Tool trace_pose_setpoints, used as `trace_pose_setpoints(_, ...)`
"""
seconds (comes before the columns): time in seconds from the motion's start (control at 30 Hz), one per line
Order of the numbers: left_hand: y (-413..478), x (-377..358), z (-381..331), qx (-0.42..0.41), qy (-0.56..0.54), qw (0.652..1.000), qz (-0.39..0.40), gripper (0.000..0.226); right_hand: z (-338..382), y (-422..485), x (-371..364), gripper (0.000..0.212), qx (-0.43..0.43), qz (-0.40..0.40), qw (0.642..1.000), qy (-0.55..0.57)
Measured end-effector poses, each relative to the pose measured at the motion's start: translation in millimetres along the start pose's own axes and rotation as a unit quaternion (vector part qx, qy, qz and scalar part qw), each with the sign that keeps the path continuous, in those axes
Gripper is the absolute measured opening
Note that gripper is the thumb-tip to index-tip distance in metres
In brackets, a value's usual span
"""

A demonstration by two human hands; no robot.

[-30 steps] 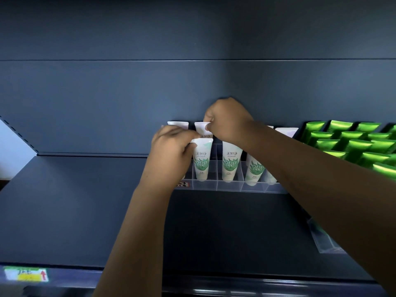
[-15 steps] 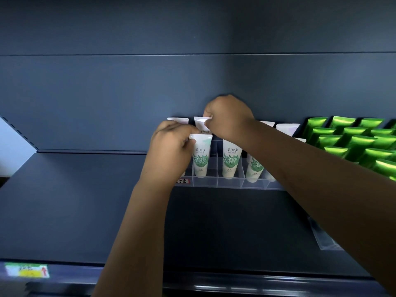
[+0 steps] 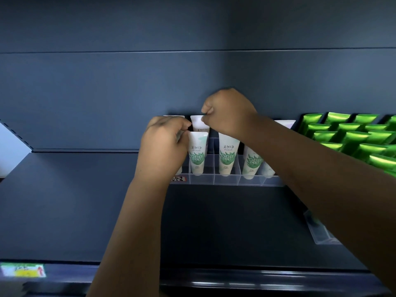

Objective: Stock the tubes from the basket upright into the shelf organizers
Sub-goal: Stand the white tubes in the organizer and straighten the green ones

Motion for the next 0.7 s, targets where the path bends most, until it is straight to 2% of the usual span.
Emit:
trace_pose_setpoints(0.13,-1,5,-4,-0.004,0.017,0.999,-0.027,0.013,-15,-6,26,0.020,0.010,-0.018,1.000,0.012)
trace_pose_setpoints(0.27,-2,6,-24,-0.023,0.002,0.999,-0.036,0.010,-36,-9,36,0.020,-0.014,-0.010,0.999,-0.029)
trace_pose_setpoints(0.37,-3,-4,-51,-0.075,-0.004,0.997,-0.022,0.014,-49,-15,36,0.020,-0.033,0.009,0.999,-0.042)
trace_pose_setpoints(0.47,-1,-23,-64,-0.123,0.049,0.991,0.012,0.023,-50,-21,34,0.016,-0.018,0.025,0.999,-0.035)
trace_pose_setpoints(0.57,4,-37,-61,-0.114,0.098,0.987,0.049,0.029,-49,-24,28,0.015,0.000,0.040,0.999,-0.031)
trace_pose_setpoints(0.7,5,-46,-63,-0.115,0.140,0.982,0.058,0.028,-47,-23,22,0.016,0.016,0.028,0.999,-0.030)
Point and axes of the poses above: each hand's wrist, its own y-axis towards the middle knuckle, its own x-axis out of the back of the hand, z = x × y, the point moved 6 cm from there along y, towards the middle knuckle, and after that the axes turned 7 degrees about z, right-handed, at the moved point
